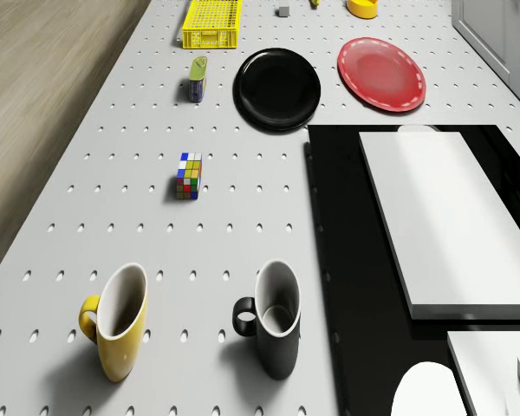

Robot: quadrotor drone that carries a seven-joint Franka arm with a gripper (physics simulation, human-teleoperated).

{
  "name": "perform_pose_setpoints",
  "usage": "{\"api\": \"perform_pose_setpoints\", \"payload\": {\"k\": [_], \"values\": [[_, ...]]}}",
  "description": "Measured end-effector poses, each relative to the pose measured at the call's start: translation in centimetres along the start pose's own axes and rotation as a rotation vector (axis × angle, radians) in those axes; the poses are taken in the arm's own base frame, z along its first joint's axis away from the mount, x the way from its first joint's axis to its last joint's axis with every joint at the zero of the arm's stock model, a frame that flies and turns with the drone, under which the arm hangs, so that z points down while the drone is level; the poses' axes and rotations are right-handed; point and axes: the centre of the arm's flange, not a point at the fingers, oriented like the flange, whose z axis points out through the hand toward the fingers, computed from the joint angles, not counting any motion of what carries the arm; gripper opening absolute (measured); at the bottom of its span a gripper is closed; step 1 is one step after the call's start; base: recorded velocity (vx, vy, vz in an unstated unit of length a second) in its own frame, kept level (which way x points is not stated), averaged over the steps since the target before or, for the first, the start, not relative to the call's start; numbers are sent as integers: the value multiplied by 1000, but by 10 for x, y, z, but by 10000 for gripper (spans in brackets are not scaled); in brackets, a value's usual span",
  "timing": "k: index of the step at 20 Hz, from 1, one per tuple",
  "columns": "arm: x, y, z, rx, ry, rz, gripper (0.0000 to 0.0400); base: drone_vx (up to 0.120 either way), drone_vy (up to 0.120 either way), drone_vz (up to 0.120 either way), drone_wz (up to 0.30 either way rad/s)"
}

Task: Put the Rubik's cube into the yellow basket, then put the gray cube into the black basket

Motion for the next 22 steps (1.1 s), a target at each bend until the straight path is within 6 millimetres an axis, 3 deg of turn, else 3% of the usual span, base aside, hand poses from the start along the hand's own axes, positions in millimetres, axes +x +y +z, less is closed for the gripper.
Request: {"api": "perform_pose_setpoints", "payload": {"k": [22], "values": [[-2, 0, -1, 3, 20, 0, 400, 120, 120, 0, 0]]}}
